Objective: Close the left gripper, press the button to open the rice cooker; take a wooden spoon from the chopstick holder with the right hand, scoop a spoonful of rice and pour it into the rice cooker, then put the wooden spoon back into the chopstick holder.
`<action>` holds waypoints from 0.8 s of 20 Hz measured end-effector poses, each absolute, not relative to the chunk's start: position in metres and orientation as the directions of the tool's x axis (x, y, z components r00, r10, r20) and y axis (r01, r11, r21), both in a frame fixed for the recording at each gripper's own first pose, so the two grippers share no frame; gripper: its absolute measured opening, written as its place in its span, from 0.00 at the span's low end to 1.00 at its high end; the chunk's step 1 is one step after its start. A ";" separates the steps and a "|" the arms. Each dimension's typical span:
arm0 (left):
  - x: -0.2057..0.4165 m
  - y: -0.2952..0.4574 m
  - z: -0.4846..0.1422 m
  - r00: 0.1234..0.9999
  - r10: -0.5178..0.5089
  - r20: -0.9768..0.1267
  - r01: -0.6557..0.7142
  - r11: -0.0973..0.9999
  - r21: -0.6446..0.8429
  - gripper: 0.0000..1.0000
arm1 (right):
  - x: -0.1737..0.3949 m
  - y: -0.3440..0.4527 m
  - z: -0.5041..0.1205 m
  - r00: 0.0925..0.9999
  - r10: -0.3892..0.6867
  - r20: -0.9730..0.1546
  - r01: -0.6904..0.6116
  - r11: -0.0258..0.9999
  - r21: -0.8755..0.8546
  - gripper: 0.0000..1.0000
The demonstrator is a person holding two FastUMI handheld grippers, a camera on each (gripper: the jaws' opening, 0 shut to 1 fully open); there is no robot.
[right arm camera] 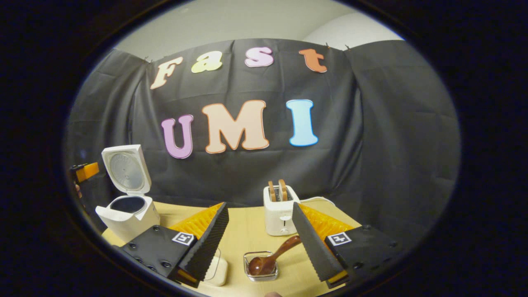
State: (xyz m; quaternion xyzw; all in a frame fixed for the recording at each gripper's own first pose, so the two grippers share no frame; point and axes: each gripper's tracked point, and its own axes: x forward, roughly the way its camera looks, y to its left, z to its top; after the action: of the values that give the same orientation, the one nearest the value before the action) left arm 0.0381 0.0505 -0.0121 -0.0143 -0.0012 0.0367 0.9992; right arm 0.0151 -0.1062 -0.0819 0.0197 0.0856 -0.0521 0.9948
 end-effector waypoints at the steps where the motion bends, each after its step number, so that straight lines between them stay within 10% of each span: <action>1: 0.034 0.047 -0.010 0.998 0.070 0.002 -0.070 0.997 -0.033 0.94 | 0.019 -0.113 -0.087 0.978 -0.107 -0.182 0.115 0.993 0.034 0.96; 16: 0.004 0.042 -0.004 0.992 0.126 -0.012 -0.126 0.992 -0.029 0.91 | 0.077 -0.161 -0.196 0.915 -0.129 -0.382 0.187 0.975 0.119 0.99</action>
State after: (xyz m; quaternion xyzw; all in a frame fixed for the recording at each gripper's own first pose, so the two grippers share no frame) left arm 0.0037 0.0419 -0.0037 -0.0147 0.0049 0.0630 0.9979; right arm 0.0770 -0.1610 -0.1959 0.0768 0.1896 -0.0810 0.9755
